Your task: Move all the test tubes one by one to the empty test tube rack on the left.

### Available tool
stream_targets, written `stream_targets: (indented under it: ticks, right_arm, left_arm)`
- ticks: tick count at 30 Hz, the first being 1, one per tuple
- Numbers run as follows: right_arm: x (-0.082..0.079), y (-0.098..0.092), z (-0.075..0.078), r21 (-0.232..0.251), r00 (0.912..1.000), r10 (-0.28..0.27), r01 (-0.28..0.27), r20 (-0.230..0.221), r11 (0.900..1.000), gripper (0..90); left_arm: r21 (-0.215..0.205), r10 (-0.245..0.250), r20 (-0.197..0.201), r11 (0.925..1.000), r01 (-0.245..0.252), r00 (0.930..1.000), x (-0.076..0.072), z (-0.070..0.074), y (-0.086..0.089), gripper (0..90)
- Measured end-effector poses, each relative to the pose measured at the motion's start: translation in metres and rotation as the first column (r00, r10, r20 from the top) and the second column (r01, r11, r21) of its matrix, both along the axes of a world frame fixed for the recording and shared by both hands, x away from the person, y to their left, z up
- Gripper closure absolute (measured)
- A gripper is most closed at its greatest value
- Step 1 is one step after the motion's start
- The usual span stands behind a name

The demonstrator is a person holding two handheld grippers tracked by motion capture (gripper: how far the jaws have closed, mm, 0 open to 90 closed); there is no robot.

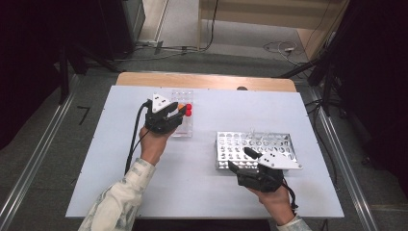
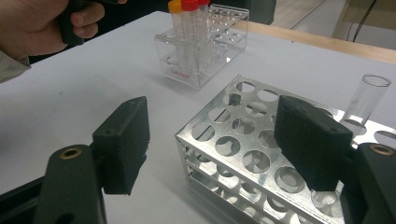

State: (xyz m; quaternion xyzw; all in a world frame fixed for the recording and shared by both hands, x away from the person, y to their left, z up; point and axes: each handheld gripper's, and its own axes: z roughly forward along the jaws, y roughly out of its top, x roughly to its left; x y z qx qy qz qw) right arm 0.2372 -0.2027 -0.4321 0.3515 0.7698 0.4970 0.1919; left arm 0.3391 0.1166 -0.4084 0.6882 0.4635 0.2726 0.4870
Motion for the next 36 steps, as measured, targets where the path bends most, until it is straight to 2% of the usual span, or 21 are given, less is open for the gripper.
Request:
stream_targets:
  ticks: [4,6,9,10,15,19,22,28,32,36]
  right_arm:
    - [0.0,0.0,0.0,-0.002,1.0,-0.002,0.002,0.003,1.0,25.5]
    - [0.001,-0.001,0.0,-0.002,1.0,-0.006,0.006,0.002,1.0,25.6]
    - [0.0,-0.004,0.0,-0.003,0.9999,-0.015,0.015,0.005,1.0,25.6]
    - [0.0,-0.006,0.001,-0.002,0.9998,-0.02,0.02,0.003,1.0,25.6]
    - [0.0,-0.023,0.001,0.005,0.9979,-0.065,0.065,0.005,0.998,26.1]
    - [0.003,-0.037,0.001,-0.001,0.9919,-0.126,0.126,0.018,0.992,26.4]
    - [0.009,-0.046,-0.003,-0.007,0.9841,-0.177,0.177,0.019,0.984,27.7]
    - [0.031,-0.058,-0.013,-0.033,0.9604,-0.278,0.279,0.013,0.96,28.7]
    - [0.043,-0.06,-0.017,-0.038,0.9494,-0.314,0.314,0.017,0.949,32.0]
    - [0.052,-0.057,-0.023,-0.048,0.942,-0.334,0.335,0.029,0.941,41.6]
  left_arm:
    - [-0.006,-0.002,0.007,1.0,0.002,1.0,-0.005,0.003,0.001,51.7]
    - [-0.016,0.008,0.002,0.9998,-0.008,1.0,-0.009,0.005,0.002,42.8]
    - [-0.056,0.019,-0.025,0.9983,-0.02,0.9995,-0.016,0.006,0.004,24.8]
    - [-0.066,0.016,-0.024,0.9977,-0.018,0.9996,-0.019,0.006,0.005,22.8]
    - [-0.061,0.009,-0.017,0.9981,-0.01,0.9998,-0.034,0.006,0.008,20.4]
    - [-0.058,-0.005,-0.013,0.9983,0.004,0.9999,-0.044,0.006,0.009,19.8]
    - [-0.05,-0.001,-0.004,0.9988,0.001,1.0,-0.049,0.006,0.009,19.8]
    - [-0.039,0.001,0.001,0.9992,-0.001,1.0,-0.05,0.004,0.008,19.8]
    - [-0.032,-0.011,-0.005,0.9994,0.01,0.9999,-0.049,0.002,0.005,19.8]
    - [-0.027,-0.02,-0.005,0.9995,0.019,0.9998,-0.05,0.001,0.002,19.8]
